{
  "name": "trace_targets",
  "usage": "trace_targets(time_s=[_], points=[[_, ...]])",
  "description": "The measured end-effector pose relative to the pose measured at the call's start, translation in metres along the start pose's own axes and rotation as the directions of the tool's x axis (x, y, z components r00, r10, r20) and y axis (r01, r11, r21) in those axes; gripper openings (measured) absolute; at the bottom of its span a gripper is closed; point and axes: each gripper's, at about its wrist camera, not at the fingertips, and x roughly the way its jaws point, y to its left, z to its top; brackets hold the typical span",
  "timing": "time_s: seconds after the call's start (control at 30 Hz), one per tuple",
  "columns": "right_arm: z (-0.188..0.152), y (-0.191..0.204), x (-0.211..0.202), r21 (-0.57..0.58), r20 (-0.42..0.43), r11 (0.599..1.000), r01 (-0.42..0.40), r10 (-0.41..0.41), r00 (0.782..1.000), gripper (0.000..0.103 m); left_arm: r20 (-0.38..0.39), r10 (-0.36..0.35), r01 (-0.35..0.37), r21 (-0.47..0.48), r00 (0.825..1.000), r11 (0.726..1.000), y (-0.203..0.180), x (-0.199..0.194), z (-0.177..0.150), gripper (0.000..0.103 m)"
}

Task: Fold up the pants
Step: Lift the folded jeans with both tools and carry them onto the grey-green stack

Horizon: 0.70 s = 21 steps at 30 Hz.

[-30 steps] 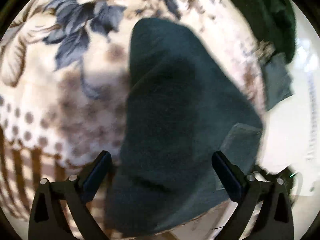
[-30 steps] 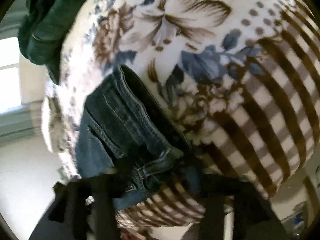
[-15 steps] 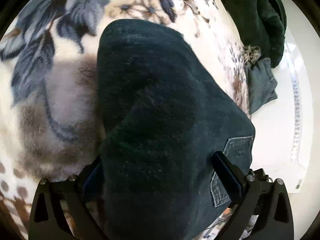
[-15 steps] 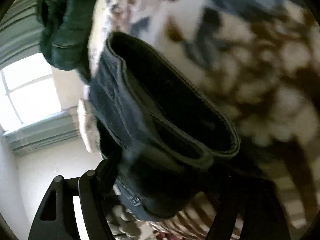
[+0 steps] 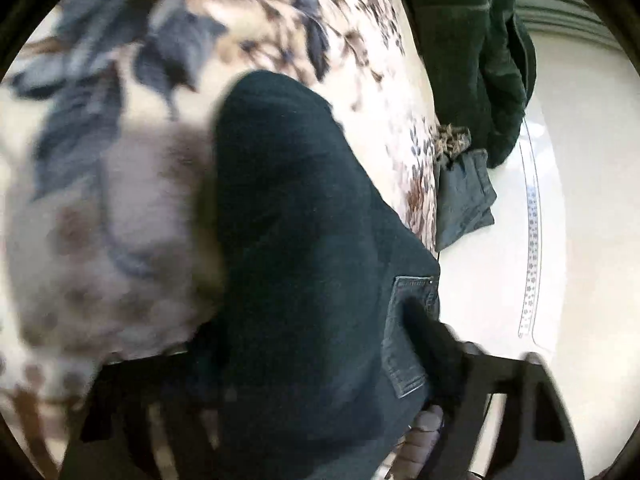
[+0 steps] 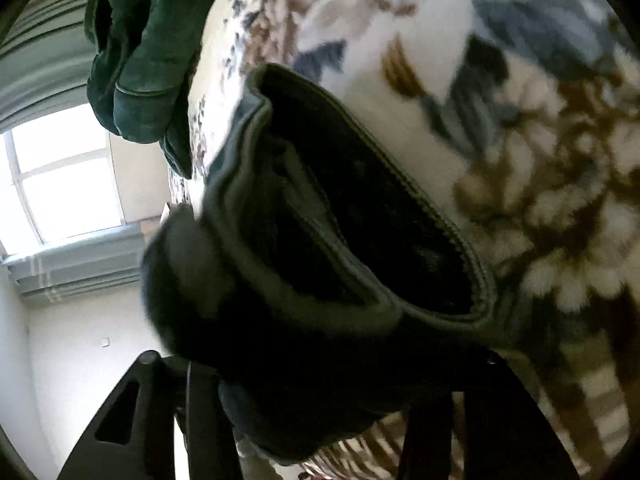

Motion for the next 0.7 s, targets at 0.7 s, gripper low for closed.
trace_targets(time_s=[0.7], points=[[0.017,0.199,-0.002,-0.164,0.001,0.984,-0.065,0.067,0.998,0.041,0.141,-0.084,0.074,0.077,0.986,0.994,-0.103,-0.105,0.101,0.053]])
